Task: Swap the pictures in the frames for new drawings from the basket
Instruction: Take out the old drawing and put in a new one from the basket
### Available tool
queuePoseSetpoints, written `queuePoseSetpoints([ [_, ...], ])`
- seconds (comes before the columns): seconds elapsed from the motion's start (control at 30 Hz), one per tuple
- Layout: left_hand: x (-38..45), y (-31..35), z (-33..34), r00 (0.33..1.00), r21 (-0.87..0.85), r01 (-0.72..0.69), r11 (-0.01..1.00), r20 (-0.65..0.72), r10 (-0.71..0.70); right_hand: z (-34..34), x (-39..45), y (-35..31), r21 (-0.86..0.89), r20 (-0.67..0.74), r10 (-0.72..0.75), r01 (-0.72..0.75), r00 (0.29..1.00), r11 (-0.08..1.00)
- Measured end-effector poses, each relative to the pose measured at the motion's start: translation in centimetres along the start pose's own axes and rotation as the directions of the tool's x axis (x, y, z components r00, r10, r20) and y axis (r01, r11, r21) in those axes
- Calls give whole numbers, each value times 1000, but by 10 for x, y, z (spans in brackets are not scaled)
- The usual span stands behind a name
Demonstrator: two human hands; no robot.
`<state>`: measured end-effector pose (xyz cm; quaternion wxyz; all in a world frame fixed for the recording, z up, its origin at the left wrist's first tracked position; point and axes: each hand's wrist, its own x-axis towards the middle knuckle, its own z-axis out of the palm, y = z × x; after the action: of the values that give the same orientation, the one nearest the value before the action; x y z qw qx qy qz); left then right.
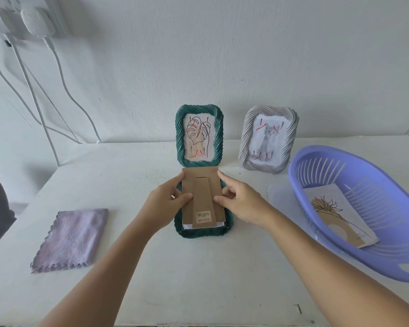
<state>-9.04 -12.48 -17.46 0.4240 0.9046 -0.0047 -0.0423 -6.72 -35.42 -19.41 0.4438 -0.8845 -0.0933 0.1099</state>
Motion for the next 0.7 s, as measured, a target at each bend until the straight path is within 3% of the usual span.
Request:
queuePoseSetpoints([
  [0.7,5,-15,7,999,167,-25,986,-28,30,5,-2,3,-252,-50,-41,27,998,967],
])
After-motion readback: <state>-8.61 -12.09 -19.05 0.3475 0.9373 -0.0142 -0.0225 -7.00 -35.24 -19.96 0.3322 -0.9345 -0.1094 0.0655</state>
